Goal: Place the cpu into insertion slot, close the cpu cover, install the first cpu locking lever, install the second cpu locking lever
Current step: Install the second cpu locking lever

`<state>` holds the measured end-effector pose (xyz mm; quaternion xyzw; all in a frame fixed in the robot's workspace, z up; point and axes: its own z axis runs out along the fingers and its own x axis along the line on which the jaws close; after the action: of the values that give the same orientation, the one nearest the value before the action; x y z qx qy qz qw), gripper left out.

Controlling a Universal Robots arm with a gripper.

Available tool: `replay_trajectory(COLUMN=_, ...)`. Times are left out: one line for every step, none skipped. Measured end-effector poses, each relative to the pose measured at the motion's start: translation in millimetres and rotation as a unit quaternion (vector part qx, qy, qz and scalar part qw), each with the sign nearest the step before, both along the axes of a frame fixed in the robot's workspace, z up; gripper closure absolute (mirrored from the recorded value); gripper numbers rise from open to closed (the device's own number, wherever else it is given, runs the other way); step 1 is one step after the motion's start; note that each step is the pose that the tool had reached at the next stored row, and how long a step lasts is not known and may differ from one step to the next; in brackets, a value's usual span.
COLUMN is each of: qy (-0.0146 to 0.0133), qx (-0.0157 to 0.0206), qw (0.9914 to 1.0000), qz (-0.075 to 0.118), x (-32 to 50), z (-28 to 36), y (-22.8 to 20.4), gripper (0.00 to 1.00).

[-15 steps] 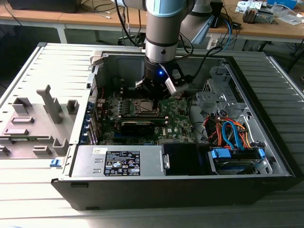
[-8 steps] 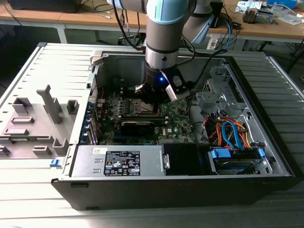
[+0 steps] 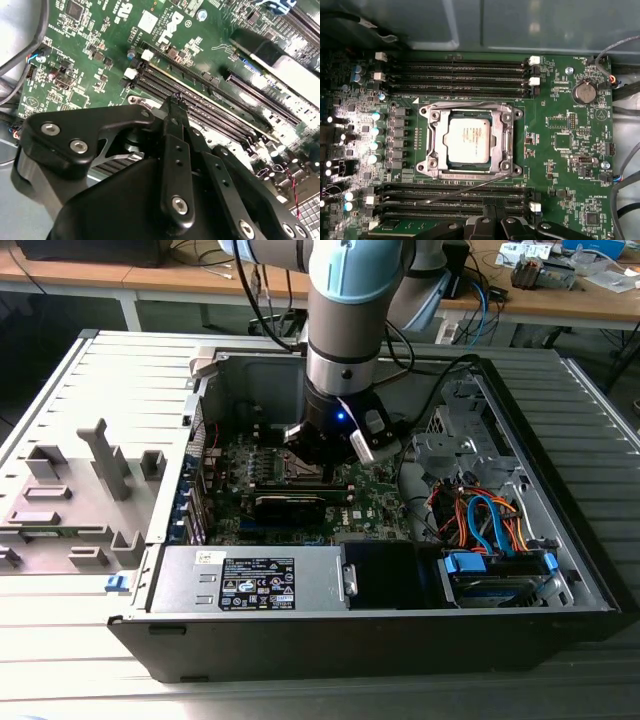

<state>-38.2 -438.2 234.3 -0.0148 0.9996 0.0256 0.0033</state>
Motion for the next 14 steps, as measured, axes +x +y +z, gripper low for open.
replay_trajectory(qy=0.0, qx=0.0011, qw=1.0, qz=0.0, x=0.0, z=0.0, y=0.0, gripper=0.89)
replay_trajectory(qy=0.0, qx=0.0031, qw=1.0, qz=0.0, x=0.1, z=0.0, y=-0.1, gripper=0.89)
replay_trajectory(qy=-0.0001, qx=0.0094, qw=0.99996, qz=0.0, x=0.2, z=-0.1, y=-0.1, gripper=0.89)
replay_trajectory(qy=0.0, qx=0.024, qw=0.99971, qz=0.0, x=-0.1, z=0.0, y=-0.2, gripper=0.89)
replay_trajectory(qy=0.0, qx=0.0292, qw=0.99957, qz=0.0, x=-0.6, z=0.0, y=-0.3, gripper=0.89)
replay_trajectory(qy=0.0, qx=0.0343, qw=0.99941, qz=0.0, x=-2.6, z=-0.1, y=-0.6, gripper=0.89)
replay_trajectory(qy=0.0, qx=0.0393, qw=0.99923, qz=0.0, x=-5.7, z=-0.1, y=-0.8, gripper=0.89)
replay_trajectory(qy=0.0, qx=0.0433, qw=0.99906, qz=0.0, x=-8.0, z=-0.3, y=-0.9, gripper=0.89)
replay_trajectory(qy=0.0, qx=0.0494, qw=0.99878, qz=0.0, x=-13.1, z=-0.8, y=-0.9, gripper=0.89)
replay_trajectory(qy=-0.0001, qx=0.052, qw=0.99865, qz=0.0, x=-18.4, z=-1.9, y=-0.9, gripper=0.89)
replay_trajectory(qy=0.0, qx=0.052, qw=0.99865, qz=0.0, x=-23.9, z=-3.1, y=-1.1, gripper=0.89)
replay_trajectory(qy=0.0, qx=0.0519, qw=0.99865, qz=0.0, x=-28.7, z=-4.4, y=-1.2, gripper=0.89)
replay_trajectory(qy=0.0, qx=0.0519, qw=0.99865, qz=0.0, x=-31.2, z=-5.1, y=-1.2, gripper=0.89)
replay_trajectory(qy=-0.0001, qx=0.052, qw=0.99865, qz=0.0, x=-35.6, z=-6.4, y=-1.3, gripper=0.89)
